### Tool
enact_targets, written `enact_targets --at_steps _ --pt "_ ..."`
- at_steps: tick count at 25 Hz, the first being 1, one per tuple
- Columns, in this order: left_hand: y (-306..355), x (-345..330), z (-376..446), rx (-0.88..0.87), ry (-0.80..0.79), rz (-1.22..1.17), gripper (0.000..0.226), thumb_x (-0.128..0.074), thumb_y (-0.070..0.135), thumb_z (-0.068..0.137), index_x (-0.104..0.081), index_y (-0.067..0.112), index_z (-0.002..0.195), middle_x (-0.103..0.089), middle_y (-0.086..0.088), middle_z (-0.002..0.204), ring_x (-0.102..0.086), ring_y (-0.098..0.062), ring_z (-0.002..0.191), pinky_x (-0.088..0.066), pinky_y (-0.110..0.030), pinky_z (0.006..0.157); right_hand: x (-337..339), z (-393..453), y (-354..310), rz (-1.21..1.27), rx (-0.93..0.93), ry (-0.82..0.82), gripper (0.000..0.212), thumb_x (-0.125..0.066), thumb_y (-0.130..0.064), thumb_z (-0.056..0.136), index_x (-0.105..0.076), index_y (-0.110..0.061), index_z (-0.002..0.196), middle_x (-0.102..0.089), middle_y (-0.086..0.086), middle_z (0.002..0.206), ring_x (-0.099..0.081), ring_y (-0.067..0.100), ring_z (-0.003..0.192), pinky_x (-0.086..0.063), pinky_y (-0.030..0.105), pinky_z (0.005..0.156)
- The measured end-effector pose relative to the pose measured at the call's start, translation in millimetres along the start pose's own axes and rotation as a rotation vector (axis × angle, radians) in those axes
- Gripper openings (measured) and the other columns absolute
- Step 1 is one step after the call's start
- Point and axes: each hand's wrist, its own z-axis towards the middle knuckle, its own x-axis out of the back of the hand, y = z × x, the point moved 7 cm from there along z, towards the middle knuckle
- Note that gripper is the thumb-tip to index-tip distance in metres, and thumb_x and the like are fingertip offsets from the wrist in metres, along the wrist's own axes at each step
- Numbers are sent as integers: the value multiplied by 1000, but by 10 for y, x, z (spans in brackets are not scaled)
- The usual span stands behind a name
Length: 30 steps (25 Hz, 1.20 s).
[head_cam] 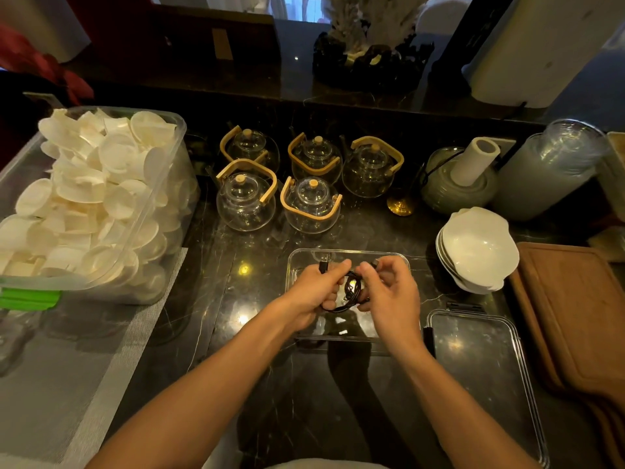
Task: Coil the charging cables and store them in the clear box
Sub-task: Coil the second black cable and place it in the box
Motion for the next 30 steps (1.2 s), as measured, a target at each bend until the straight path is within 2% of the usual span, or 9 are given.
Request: enact_targets --at_steps 3,8,12,15,19,22,24,26,30 --pt "17 -53 17 46 -134 27 33 -63 36 100 -53 20 72 -32 7 57 -29 -5 46 -28 -17 40 20 0 102 198 -204 1 16 -65 -20 100 -54 -9 97 -76 11 90 -66 21 63 -60 37 48" --pt "109 5 124 23 -178 251 24 -49 7 91 -49 17 69 -41 0 64 -41 -12 57 -35 -26 56 7 29 286 116 -450 -224 23 -69 -14 97 -57 2 107 -71 27 96 -65 21 66 -57 31 49" --pt "71 55 239 -32 -147 597 13 -51 0 95 -61 6 90 -58 -9 77 -54 -15 69 -44 -29 65 -42 94 401 -32 -461 -369 24 -68 -6 96 -61 2 118 -67 17 90 -65 18 69 -57 26 50" --pt "9 114 350 -124 -162 900 10 -61 7 95 -70 3 99 -70 -17 88 -62 -19 77 -50 -36 71 -122 167 559 -190 -458 -448 20 -68 -4 96 -61 3 113 -65 16 88 -66 17 69 -60 27 53" --pt "-97 101 452 -202 -185 1256 8 -62 11 95 -70 11 95 -67 -5 91 -63 -24 89 -44 -32 73 -289 239 823 -568 -376 -600 15 -72 -15 94 -60 -7 99 -64 4 74 -65 15 62 -61 34 56" --pt "-204 153 538 -161 -157 1377 15 -64 10 93 -70 10 106 -69 -9 107 -64 -27 103 -51 -35 81 -360 310 965 -743 -348 -610 17 -76 -23 91 -60 -15 92 -68 6 75 -72 28 68 -63 46 63" --pt "-255 173 573 -148 -151 1452 16 -67 13 91 -70 12 107 -68 -11 111 -64 -28 105 -53 -36 84 -404 331 1043 -811 -366 -639 20 -77 -26 89 -66 -9 89 -75 14 80 -71 27 67 -61 50 67" --pt "-279 169 598 -167 -134 1514 18 -70 17 89 -70 13 107 -68 -10 111 -63 -28 105 -47 -32 78 -431 336 1109 -864 -369 -669 26 -77 -28 87 -72 -3 83 -77 16 81 -69 27 65 -60 49 71" --pt "-304 149 649 -189 -84 1553 21 -73 18 88 -72 11 108 -70 -12 109 -66 -29 100 -41 -29 71 -419 377 1178 -897 -398 -646 30 -74 -32 90 -75 -7 75 -77 11 76 -67 22 64 -60 45 73"
